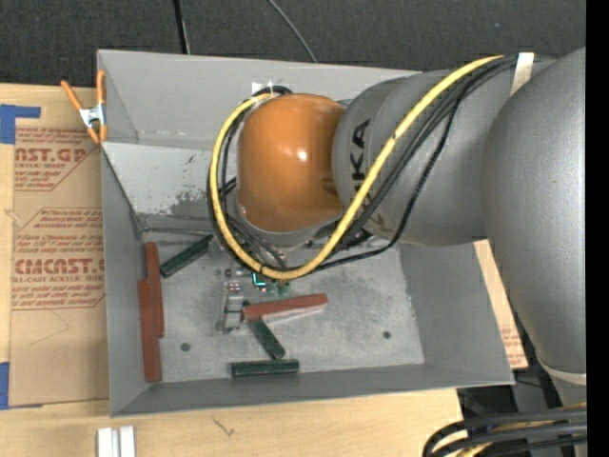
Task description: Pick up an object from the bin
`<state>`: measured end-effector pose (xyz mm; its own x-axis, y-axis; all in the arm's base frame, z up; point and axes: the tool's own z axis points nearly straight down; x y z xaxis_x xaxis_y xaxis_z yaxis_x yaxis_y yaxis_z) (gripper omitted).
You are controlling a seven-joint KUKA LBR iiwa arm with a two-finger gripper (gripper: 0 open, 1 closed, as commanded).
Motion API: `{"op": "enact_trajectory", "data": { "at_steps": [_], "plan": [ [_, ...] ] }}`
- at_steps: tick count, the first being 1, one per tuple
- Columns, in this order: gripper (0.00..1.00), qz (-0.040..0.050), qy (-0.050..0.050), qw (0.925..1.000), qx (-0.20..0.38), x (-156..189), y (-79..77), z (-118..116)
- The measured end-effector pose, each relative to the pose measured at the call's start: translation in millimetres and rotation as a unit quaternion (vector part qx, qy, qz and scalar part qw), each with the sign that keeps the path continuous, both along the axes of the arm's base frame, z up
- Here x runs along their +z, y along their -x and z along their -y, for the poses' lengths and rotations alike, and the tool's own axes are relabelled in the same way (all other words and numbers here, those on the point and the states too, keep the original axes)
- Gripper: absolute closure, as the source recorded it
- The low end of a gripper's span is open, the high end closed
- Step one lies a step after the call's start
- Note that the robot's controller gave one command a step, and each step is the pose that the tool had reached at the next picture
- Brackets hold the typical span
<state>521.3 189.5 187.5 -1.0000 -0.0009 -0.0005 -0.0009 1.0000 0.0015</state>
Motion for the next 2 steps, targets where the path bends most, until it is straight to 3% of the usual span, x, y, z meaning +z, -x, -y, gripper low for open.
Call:
{"op": "enact_trajectory", "data": {
  "at_steps": [1, 2],
  "plan": [
    [0.00, 0.0024, 0.000, 0.9997, 0.023, -52, -14.7, 44],
    [0.00, -0.0007, 0.001, 0.9939, 0.110, -75, 16.9, 64]
  ]
}}
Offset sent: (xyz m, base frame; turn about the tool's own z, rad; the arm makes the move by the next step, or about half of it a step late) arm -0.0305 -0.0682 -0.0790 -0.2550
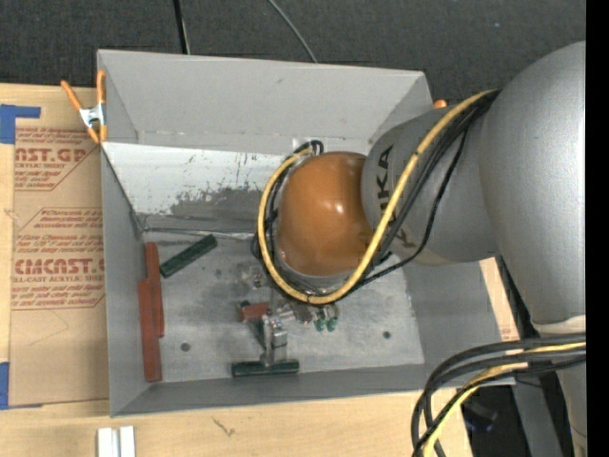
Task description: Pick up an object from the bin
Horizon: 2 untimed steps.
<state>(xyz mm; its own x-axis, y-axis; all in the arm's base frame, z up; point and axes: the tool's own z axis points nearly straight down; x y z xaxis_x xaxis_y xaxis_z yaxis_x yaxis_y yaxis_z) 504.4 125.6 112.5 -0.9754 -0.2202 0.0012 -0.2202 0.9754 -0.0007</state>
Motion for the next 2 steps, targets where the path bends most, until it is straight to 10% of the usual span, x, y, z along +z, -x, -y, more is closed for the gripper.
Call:
{"op": "enact_trajectory", "data": {
  "at_steps": [1, 2],
  "plan": [
    [1.00, 0.0004, -0.001, 0.9975, 0.071, -43.1, -21.2, 81.3],
    [1.00, 0.0004, -0.001, 0.9974, 0.071, -43.0, -21.2, 81.1]
  ]
}}
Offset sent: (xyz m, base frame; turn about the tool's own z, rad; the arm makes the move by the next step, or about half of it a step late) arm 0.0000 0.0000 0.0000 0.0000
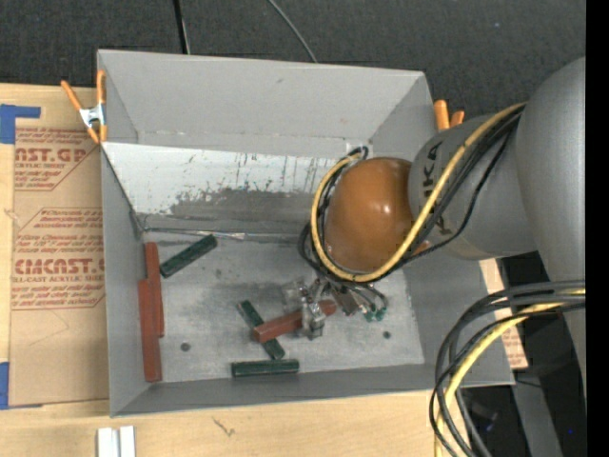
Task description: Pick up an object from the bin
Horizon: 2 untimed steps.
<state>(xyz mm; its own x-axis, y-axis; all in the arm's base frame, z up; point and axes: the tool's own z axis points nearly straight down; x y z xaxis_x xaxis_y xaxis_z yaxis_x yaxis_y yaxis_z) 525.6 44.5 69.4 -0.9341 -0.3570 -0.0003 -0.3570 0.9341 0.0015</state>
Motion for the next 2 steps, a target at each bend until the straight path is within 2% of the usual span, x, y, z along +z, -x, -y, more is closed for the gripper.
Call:
{"op": "enact_trajectory", "data": {
  "at_steps": [1, 2],
  "plan": [
    [1.00, 0.0058, 0.000, 0.9996, -0.027, 182.9, -14.6, 16.9],
    [1.00, 0.0016, 0.000, 0.9996, -0.027, 178.4, -12.9, 16.5]
  ]
}}
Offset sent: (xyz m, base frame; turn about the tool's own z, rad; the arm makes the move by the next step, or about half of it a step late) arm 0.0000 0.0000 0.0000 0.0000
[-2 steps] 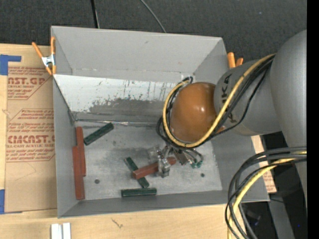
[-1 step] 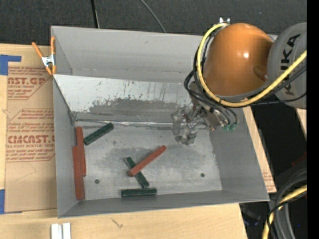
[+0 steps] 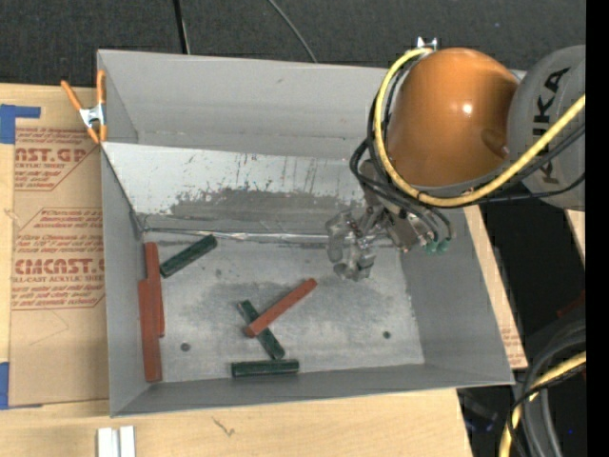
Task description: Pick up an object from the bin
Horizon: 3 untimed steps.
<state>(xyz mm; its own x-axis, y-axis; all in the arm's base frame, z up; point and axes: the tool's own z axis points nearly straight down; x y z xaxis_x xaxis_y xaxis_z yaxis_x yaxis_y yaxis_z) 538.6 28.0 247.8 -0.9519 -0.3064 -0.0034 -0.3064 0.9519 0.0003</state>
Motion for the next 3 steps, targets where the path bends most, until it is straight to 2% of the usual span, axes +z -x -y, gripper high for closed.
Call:
{"op": "enact_trajectory", "data": {
  "at_steps": [1, 2, 3],
  "plan": [
    [0.00, -0.0024, 0.000, 0.9978, -0.066, -76, -5.1, -13],
    [0.00, -0.0009, 0.000, 0.9978, -0.066, -75, -6.0, -13],
    [0.00, 0.0030, -0.001, 0.9987, -0.051, -123, -12.5, -8]
  ]
}}
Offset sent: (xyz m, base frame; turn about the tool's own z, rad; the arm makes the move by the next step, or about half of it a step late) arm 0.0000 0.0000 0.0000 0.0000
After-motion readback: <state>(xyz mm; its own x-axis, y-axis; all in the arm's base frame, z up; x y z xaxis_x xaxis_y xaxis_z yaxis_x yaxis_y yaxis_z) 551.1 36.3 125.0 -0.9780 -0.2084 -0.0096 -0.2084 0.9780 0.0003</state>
